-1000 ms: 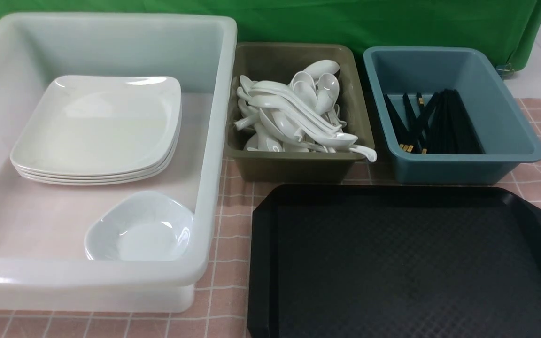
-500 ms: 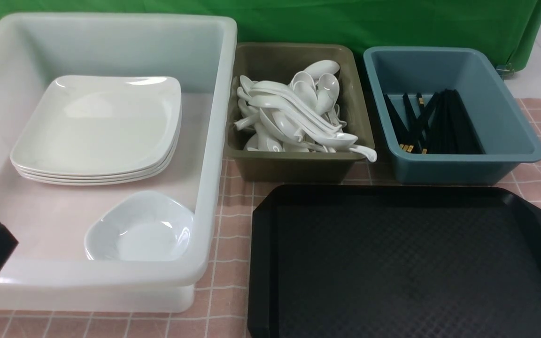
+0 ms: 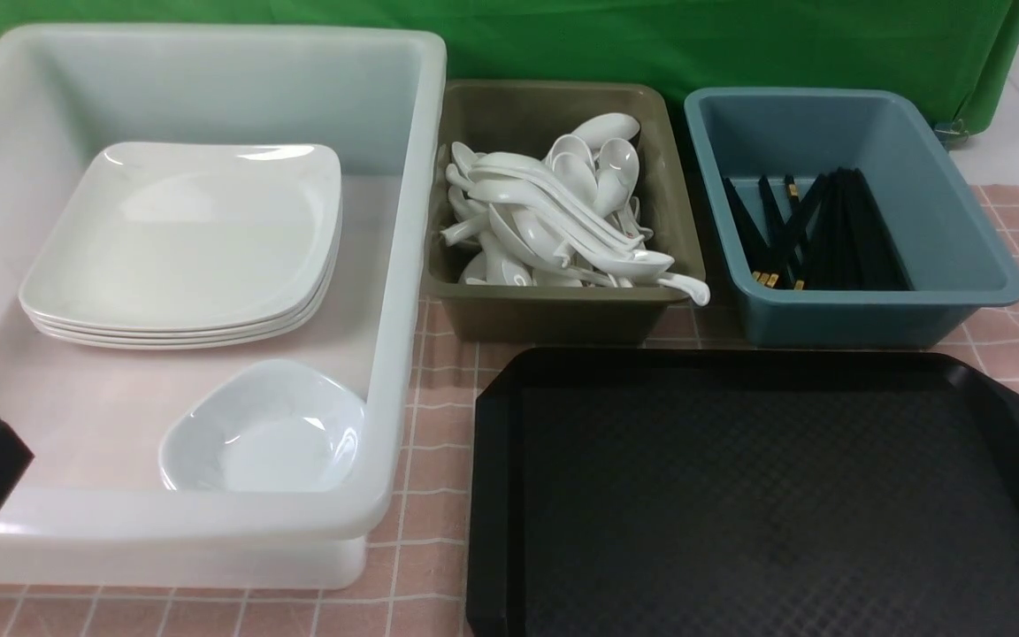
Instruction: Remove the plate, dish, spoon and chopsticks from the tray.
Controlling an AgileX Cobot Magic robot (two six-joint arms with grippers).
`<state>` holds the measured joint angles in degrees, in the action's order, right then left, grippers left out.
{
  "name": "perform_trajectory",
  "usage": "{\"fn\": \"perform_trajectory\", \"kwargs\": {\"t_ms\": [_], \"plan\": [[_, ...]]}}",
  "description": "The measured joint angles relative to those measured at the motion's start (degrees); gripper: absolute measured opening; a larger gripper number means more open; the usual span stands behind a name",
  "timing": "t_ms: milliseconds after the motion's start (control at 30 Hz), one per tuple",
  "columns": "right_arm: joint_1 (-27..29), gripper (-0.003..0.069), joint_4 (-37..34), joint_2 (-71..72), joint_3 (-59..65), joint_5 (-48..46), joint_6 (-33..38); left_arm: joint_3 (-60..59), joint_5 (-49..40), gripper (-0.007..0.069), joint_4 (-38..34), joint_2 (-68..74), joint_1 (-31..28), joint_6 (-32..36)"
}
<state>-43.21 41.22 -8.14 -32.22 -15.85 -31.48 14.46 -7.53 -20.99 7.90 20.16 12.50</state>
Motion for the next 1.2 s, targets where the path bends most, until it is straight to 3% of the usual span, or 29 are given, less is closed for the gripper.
{"fn": "perform_trajectory", "kwargs": {"t_ms": [300,500,667,1200], "plan": [[0.0,0.0150,0.0,0.0,0.0,0.0,0.0,0.0,0.0,-0.0002,4.3,0.0,-0.7,2.2],[0.0,0.0163,0.0,0.0,0.0,0.0,0.0,-1.2,-3.6,-0.0001,10.6,-2.4,-9.0,0.4],[0.0,0.0183,0.0,0.0,0.0,0.0,0.0,-10.3,-1.3,0.0000,12.9,-6.4,-16.5,-0.7],[0.0,0.0219,0.0,0.0,0.0,-0.1,0.0,-14.8,-5.2,0.0000,16.5,-7.9,-17.2,-1.0]]}}
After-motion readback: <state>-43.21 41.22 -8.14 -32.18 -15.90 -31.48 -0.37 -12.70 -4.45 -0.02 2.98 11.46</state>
